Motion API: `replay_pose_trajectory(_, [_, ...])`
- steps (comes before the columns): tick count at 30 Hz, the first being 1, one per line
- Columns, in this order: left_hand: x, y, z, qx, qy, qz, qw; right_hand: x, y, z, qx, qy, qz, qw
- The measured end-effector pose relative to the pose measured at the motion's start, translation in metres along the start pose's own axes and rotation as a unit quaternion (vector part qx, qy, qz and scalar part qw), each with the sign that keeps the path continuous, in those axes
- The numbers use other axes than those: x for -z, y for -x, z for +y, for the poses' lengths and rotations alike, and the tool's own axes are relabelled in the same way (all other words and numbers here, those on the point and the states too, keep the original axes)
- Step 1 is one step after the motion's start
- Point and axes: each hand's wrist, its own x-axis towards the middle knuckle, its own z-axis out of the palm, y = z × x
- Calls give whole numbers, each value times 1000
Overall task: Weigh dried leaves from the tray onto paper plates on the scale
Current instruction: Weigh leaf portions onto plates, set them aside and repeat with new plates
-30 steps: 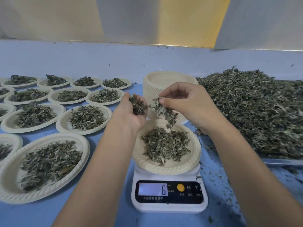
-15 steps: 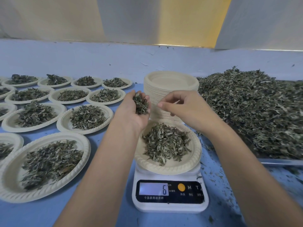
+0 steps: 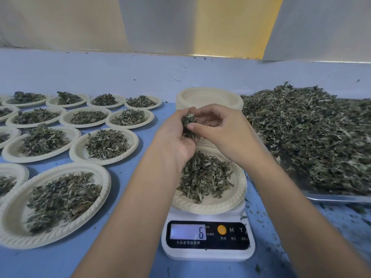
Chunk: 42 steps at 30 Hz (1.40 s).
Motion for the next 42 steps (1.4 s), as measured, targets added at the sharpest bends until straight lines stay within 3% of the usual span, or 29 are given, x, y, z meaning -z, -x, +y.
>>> replay_pose_trajectory(16, [4, -2, 0, 27, 59, -16, 998, 1, -3, 3, 8, -47, 26, 999])
replay_pose_trajectory(30, [10, -1, 7, 31, 92, 34, 995, 6, -5, 1, -9, -136, 35, 990])
replay_pose_trajectory(35, [9, 1, 9, 33, 122, 44, 991, 11, -5, 3, -18, -118, 42, 992])
replay_pose_trajectory(42, [11, 1, 10, 29, 119, 50, 991, 18, -7, 11, -45, 20, 7, 999])
